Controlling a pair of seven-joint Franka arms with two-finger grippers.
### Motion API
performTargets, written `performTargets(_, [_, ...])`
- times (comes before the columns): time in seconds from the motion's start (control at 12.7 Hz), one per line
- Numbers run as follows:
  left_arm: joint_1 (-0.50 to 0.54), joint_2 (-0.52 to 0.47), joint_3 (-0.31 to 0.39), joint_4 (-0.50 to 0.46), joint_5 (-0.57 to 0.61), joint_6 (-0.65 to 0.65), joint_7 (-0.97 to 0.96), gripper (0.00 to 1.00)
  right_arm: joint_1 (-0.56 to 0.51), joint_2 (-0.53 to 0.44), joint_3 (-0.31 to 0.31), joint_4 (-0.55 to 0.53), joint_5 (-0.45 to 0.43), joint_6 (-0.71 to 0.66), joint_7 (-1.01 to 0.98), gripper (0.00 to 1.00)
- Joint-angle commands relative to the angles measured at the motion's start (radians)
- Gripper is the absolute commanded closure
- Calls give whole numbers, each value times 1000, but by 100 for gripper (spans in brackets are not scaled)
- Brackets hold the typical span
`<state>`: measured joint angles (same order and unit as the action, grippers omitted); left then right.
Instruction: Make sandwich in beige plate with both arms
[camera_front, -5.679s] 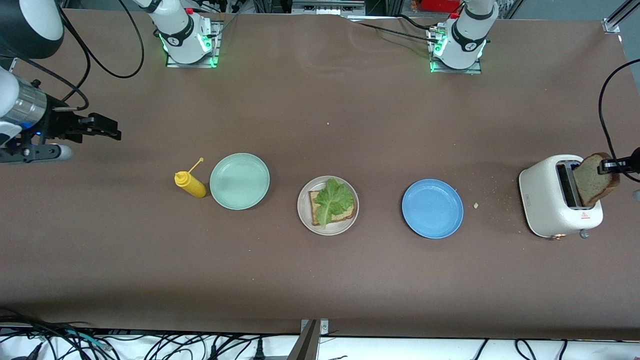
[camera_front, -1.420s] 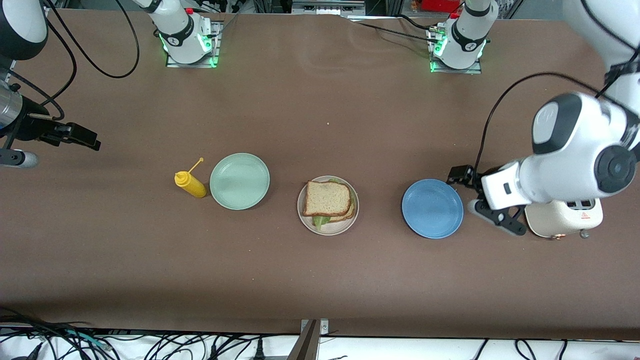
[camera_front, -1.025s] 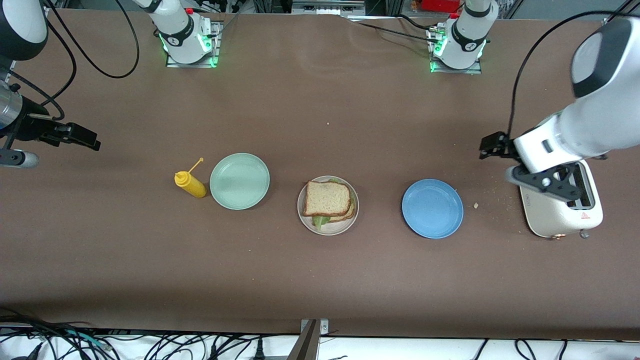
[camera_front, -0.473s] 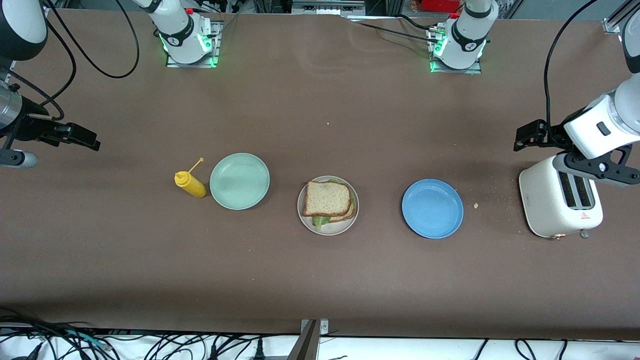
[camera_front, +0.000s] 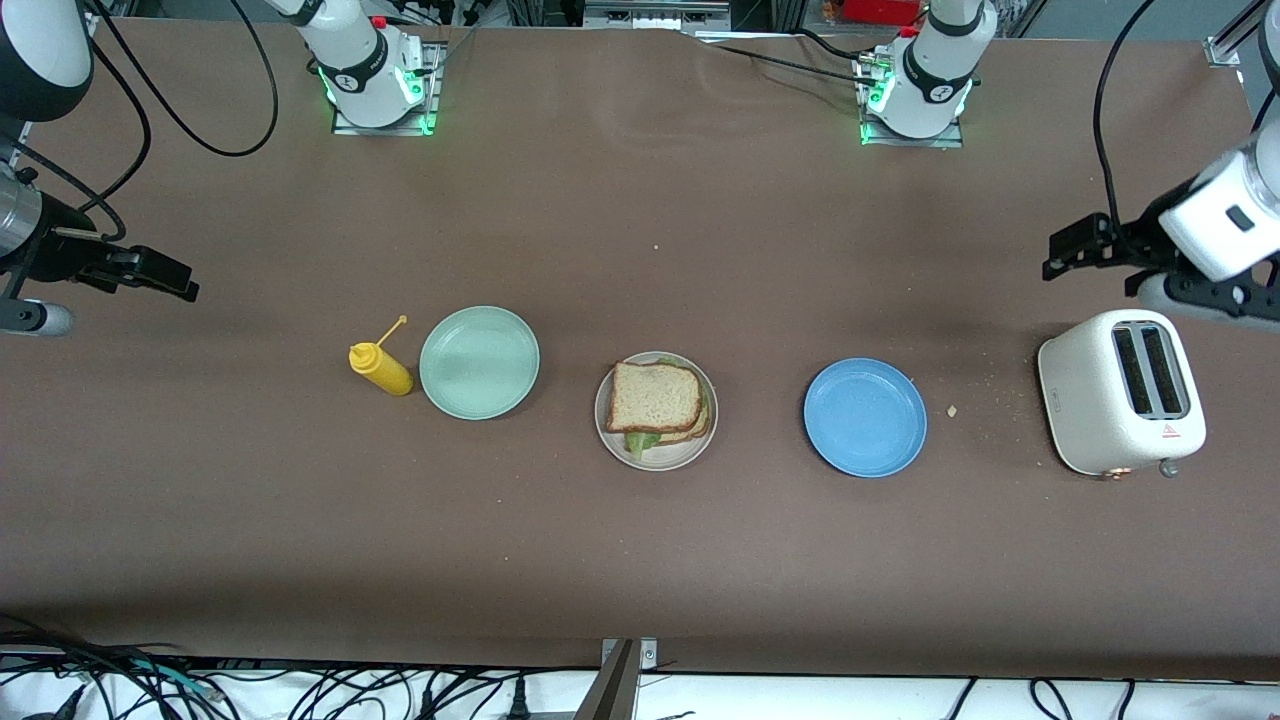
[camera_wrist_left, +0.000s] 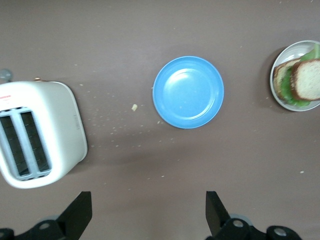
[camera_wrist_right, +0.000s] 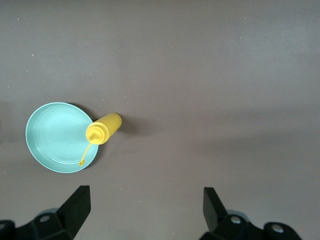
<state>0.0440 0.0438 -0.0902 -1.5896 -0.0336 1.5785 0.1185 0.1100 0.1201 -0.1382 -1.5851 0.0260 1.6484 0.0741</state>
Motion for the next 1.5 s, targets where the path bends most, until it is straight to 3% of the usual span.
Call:
performTargets(0.0, [-65,-104,20,-83,87,31,-4,0,-1,1,-3,8,-3,1,-11,0])
performTargets(0.47, [-13,-94,20,-61,-24,-32,-5,0,-1,1,-3,8,-3,1,-11,0])
performTargets(1.42, [-18,-93,6,-46,9,-57,-16,0,-1,1,-4,8,-3,1,-11,0])
